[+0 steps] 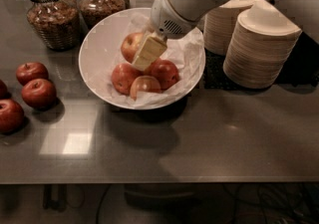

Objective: Pick apple from white bowl

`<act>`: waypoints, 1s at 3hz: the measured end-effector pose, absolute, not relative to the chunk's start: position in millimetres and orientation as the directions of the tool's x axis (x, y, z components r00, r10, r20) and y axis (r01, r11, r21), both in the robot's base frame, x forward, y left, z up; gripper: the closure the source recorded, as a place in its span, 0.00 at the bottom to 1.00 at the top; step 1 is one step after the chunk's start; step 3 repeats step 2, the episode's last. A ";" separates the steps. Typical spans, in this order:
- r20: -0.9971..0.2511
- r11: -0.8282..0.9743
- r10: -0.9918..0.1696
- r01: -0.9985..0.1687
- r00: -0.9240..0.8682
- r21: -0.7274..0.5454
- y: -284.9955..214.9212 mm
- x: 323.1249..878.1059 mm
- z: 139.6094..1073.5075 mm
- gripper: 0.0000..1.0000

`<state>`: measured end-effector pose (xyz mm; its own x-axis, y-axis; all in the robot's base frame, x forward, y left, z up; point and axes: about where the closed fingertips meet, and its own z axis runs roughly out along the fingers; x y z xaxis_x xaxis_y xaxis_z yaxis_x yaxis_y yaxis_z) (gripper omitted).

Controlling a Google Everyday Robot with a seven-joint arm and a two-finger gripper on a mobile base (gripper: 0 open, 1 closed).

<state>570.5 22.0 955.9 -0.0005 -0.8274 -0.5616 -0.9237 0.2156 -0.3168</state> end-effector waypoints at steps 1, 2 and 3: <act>-0.555 0.196 -0.828 -0.885 0.081 -0.422 21.0 567.6 1015.1 1.00; -0.555 0.196 -0.828 -0.885 0.081 -0.422 21.0 567.6 1015.1 1.00; -0.555 0.196 -0.828 -0.885 0.081 -0.422 21.0 567.6 1015.1 1.00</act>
Offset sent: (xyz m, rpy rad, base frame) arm -0.0027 -0.0012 0.0496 -0.0065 -0.0984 0.0191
